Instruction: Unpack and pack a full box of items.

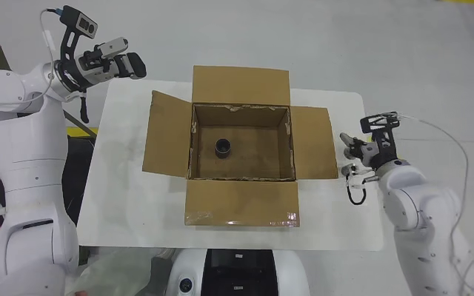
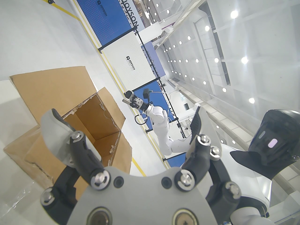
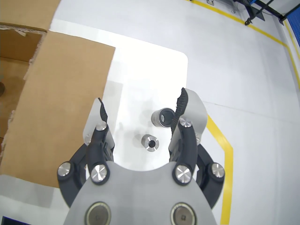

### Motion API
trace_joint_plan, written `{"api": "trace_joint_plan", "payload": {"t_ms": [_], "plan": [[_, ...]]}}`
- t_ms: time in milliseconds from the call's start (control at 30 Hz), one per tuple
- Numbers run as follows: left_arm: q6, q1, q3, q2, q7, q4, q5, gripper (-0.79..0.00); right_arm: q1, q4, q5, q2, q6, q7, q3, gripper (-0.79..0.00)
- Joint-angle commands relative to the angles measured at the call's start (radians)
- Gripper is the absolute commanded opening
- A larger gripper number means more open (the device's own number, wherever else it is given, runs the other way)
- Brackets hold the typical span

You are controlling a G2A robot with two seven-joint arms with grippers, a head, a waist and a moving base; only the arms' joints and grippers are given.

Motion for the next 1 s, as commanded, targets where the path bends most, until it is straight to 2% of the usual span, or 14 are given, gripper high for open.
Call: {"api": "trace_joint_plan", "payload": {"t_ms": [0, 233, 500, 667, 967], "plan": [[0.000, 0.000, 0.000, 0.000, 0.000, 0.000, 0.000, 0.000, 0.013, -0.015, 0.004, -0.001, -0.021, 0.002, -0.025, -0.191], [0.000, 0.000, 0.000, 0.000, 0.000, 0.000, 0.000, 0.000, 0.082, -0.031, 0.046, -0.005, -0.115, 0.045, -0.132, -0.175], [0.000, 0.000, 0.000, 0.000, 0.000, 0.000, 0.000, 0.000, 0.189, -0.002, 0.054, -0.018, -0.162, 0.108, -0.301, -0.191], [0.000, 0.000, 0.000, 0.000, 0.000, 0.000, 0.000, 0.000, 0.263, 0.055, 0.164, -0.028, -0.231, 0.184, -0.390, -0.182], [0.000, 0.000, 0.000, 0.000, 0.000, 0.000, 0.000, 0.000, 0.393, 0.164, 0.300, -0.047, -0.225, 0.270, -0.480, -0.203]]}}
